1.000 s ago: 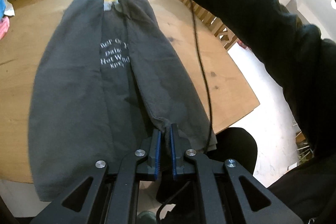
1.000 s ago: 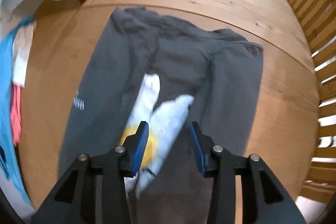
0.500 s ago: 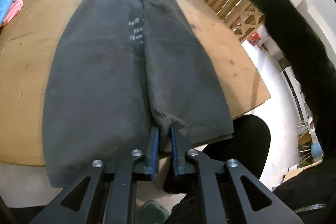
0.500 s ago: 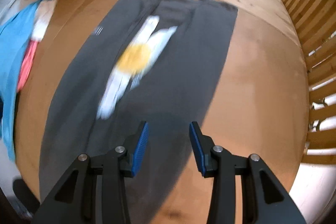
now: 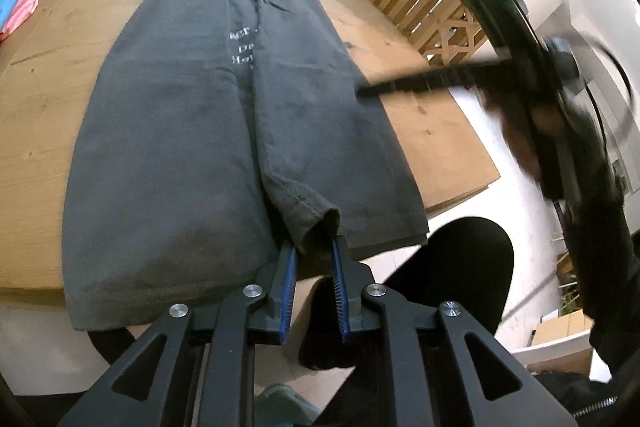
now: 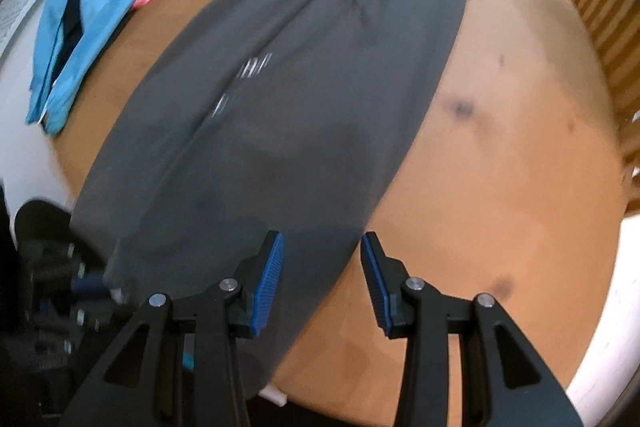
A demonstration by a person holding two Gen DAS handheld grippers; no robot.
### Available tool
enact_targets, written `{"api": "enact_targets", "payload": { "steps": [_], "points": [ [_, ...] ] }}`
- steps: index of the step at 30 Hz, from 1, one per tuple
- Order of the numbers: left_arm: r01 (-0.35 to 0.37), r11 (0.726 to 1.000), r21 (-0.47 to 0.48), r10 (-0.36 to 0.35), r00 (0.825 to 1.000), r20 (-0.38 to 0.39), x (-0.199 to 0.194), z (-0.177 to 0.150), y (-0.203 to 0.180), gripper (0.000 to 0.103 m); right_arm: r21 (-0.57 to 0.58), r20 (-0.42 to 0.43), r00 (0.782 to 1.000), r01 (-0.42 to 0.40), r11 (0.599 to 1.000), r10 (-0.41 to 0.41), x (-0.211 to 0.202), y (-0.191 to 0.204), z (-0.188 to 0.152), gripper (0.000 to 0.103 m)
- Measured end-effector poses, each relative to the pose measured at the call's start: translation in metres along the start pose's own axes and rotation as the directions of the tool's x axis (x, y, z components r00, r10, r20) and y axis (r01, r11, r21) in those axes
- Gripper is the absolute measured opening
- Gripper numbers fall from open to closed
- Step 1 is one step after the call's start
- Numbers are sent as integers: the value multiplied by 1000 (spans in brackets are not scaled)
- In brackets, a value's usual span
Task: Fold clothes
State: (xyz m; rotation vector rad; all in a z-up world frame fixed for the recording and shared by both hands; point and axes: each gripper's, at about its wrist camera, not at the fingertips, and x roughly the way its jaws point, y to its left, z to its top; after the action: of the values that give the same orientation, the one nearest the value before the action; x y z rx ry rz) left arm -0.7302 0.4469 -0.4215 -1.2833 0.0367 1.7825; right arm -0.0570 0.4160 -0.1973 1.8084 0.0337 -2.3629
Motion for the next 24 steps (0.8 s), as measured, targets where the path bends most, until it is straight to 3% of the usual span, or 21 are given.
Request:
{"api": "enact_targets", "payload": {
  "steps": [4,9,12,13,14,15,20,24],
  "points": [
    [-4,1000,3,4,1000,13,4,2,-6,16,-2,-6,1000,31,1000,-31,-1,7,-28,40],
    [-5,1000,5,5,1000,13,11,7,-12,16,40,28,999,-29,999,28,-8,4,-45,44],
    [-7,1000,10,7,1000,24,13,8,-14,14,2,49,998,-35,999,35,-11,10,-50,43],
    [-1,1000,6,1,1000,31,14,8,-14,9,-23,57,998,-25,999,27,-11,13,-51,33],
    [6,1000,1,-6,999,37,14,8,-13,5,-48,66,998,-16,999,19,-12,16,-52,15],
    [12,1000,-3,-12,999,43,15,7,-13,4,-50,65,997,-25,998,28,-13,15,-52,12],
    [69,998,-13,-68,994,81,8,8,-19,2,-14,43,994,-98,995,98,-22,-3,-49,5],
    [165,986,-19,-161,980,116,-3,9,-29,2,-16,55,997,-50,999,51,-39,-15,-47,3]
  ]
}}
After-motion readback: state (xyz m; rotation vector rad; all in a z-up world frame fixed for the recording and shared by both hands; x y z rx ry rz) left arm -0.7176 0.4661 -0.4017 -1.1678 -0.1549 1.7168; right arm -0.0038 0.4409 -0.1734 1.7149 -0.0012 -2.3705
